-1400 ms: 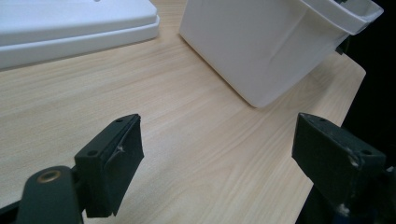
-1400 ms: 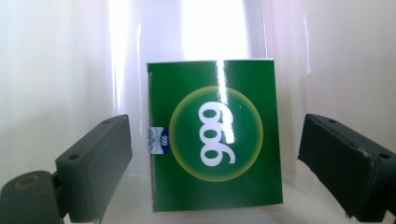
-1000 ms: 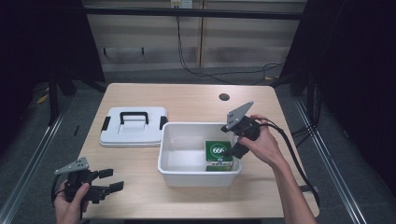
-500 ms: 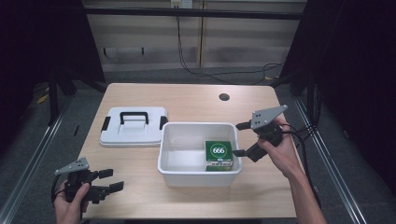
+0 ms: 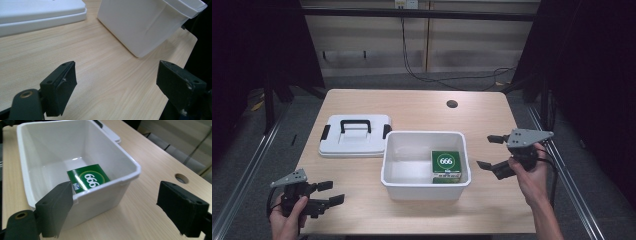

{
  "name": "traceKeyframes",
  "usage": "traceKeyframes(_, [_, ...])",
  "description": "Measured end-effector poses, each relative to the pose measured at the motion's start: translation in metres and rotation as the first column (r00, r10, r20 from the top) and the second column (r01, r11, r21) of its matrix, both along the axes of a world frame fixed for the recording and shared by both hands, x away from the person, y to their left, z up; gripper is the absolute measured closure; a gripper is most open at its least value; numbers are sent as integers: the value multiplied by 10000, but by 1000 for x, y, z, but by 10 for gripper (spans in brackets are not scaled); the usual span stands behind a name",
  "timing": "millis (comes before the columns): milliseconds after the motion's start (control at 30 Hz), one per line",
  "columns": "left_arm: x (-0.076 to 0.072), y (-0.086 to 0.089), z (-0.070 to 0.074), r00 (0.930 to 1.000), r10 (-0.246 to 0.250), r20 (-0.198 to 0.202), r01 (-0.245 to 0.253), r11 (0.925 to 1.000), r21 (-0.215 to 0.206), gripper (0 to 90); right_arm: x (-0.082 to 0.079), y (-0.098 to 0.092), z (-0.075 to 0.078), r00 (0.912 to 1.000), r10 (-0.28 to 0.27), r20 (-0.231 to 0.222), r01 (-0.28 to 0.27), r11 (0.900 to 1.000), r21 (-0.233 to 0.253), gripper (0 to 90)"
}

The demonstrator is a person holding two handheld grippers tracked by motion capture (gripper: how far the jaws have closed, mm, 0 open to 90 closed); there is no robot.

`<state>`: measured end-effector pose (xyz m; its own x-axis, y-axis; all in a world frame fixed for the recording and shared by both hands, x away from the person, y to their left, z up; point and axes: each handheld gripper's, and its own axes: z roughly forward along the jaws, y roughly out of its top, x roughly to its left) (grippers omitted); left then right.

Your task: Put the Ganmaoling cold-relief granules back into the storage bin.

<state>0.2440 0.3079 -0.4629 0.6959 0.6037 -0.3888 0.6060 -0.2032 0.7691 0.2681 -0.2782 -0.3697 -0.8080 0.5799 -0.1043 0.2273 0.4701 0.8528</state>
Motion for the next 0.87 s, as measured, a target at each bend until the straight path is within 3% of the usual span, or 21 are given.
traceKeyframes(167, [0,0,0,10000,-19,-9,19,10000,-16,165,-14,-16,-11,9952,-963,197,955,9947,378,134])
traceKeyframes(233, [0,0,0,10000,-13,5,13,10000,-4,165,-20,-20,-16,9894,-1395,406,1387,9901,227,130])
traceKeyframes(367, [0,-1,0,10000,-32,-26,32,10000,53,165,-30,-29,-25,9821,-1852,357,1850,9827,97,131])
traceKeyframes(667, [0,-1,0,10000,-17,-24,17,10000,76,165,-44,-43,-64,9673,-2519,-290,2527,9672,270,132])
traceKeyframes(733, [0,-1,0,10000,-10,-19,10,10000,90,165,-39,-45,-78,9635,-2605,-623,2611,9653,23,133])
traceKeyframes(833, [0,0,0,10000,-26,24,26,10000,33,165,-37,-46,-87,9605,-2647,-862,2633,9643,-278,132])
traceKeyframes(867, [0,0,0,10000,-13,30,13,10000,74,165,-34,-48,-98,9570,-2598,-1288,2564,9656,-426,132])
